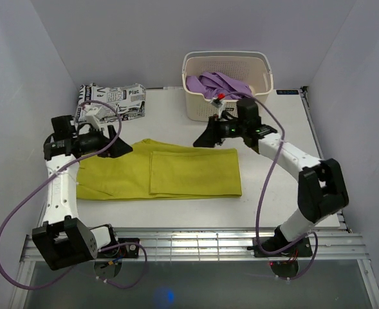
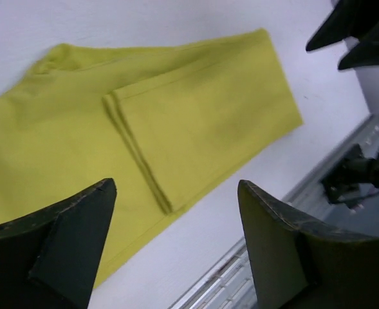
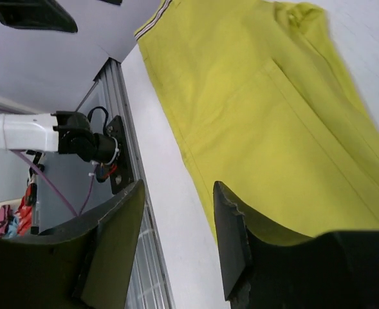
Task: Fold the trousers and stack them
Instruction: Fold the trousers
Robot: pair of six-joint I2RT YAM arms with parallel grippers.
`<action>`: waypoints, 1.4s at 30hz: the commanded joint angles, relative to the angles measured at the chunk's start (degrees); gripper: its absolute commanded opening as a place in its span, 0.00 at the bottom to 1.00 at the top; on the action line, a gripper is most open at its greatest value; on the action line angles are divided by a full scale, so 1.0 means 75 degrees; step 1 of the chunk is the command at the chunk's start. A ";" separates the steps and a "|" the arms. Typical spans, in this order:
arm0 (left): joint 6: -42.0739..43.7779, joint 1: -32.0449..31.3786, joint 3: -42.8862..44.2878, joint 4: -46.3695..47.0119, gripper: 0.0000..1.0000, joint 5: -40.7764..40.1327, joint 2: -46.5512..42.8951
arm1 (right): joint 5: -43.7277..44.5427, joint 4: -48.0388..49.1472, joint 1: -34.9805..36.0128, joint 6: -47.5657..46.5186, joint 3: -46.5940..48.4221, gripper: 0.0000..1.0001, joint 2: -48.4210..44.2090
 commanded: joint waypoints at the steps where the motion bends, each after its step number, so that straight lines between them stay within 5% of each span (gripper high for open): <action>1: -0.0805 -0.1455 -0.0613 0.0591 0.85 0.1229 0.0149 | -0.1496 -0.2123 -0.1040 -0.2064 -0.0954 0.52 -0.0704; 5: -0.2411 -0.2294 -0.1691 0.2849 0.79 0.1320 0.0464 | -0.2188 -0.4186 -0.1618 -0.3835 -0.1622 0.47 -0.0752; 9: -0.3151 -0.2798 -0.2044 0.3967 0.76 0.1544 0.1552 | -0.2612 -0.3911 -0.1653 -0.3722 -0.2606 0.47 -0.0530; 15: -0.3199 -0.3044 -0.2057 0.4379 0.73 0.1158 0.3136 | -0.2085 -0.4341 -0.1817 -0.4316 -0.2995 0.43 0.1095; 21: -0.2988 -0.3044 -0.1577 0.3993 0.72 0.0597 0.4870 | -0.1627 -0.5115 -0.2649 -0.4750 -0.2072 0.38 0.2867; 26: -0.2695 -0.3044 -0.0933 0.3629 0.71 0.0465 0.5352 | -0.1604 -0.5875 -0.2965 -0.5219 -0.1788 0.40 0.1283; 29: -0.2519 -0.3044 -0.0721 0.3559 0.78 0.0782 0.4850 | -0.0880 -0.6041 -0.3468 -0.5045 -0.1753 0.53 -0.0438; 31: -0.2367 -0.3044 -0.0639 0.3454 0.88 0.0817 0.4090 | 0.0228 -0.5867 -0.3901 -0.4799 -0.1694 0.91 -0.1193; 32: -0.2343 -0.3021 -0.0580 0.3326 0.91 0.0643 0.3797 | 0.0584 -0.5773 -0.4159 -0.4670 -0.1706 0.98 -0.1765; 36: -0.2425 -0.2612 -0.0323 0.2822 0.98 0.0091 0.2612 | 0.2179 -0.5280 -0.4267 -0.4611 -0.1998 0.97 -0.2263; 38: -0.2297 -0.1910 -0.0147 0.2250 0.98 0.0311 0.2341 | 0.2240 -0.4987 -0.4267 -0.4343 -0.2278 1.00 -0.2147; 42: -0.1688 -0.0576 0.0322 0.1264 0.98 0.0630 0.2189 | 0.1866 -0.3934 -0.4255 -0.3687 -0.2783 0.90 -0.1901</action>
